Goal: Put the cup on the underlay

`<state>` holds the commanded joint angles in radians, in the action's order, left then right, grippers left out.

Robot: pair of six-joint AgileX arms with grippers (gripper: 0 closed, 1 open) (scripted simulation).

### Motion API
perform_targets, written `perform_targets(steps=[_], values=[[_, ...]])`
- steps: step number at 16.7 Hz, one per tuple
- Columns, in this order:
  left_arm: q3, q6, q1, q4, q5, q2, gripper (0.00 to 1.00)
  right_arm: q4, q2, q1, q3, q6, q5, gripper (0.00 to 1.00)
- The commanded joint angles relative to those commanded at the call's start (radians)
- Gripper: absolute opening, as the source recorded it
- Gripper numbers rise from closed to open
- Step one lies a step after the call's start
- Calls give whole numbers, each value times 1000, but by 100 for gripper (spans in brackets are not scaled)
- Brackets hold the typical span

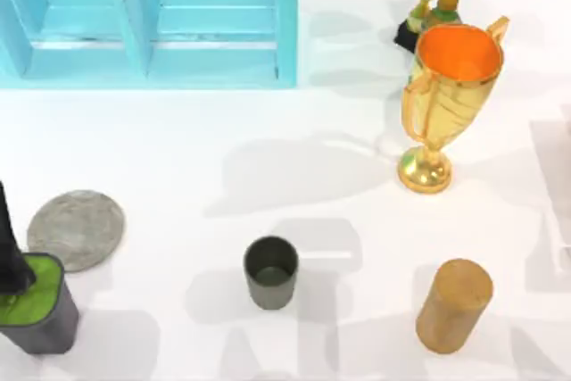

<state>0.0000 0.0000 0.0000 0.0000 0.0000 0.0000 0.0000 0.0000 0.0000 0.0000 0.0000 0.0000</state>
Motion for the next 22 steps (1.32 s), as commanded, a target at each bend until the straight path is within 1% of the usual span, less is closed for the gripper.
perform_targets(steps=[4,8,13,22], values=[[29,14,-17,-20,2,30,100,0,0,0,0,0,0,100],[190,92,-107,-134,6,201,100,0,0,0,0,0,0,100],[515,250,-281,-382,3,568,100,0,0,0,0,0,0,100],[1166,570,-635,-932,-1,1367,100,0,0,0,0,0,0,100]])
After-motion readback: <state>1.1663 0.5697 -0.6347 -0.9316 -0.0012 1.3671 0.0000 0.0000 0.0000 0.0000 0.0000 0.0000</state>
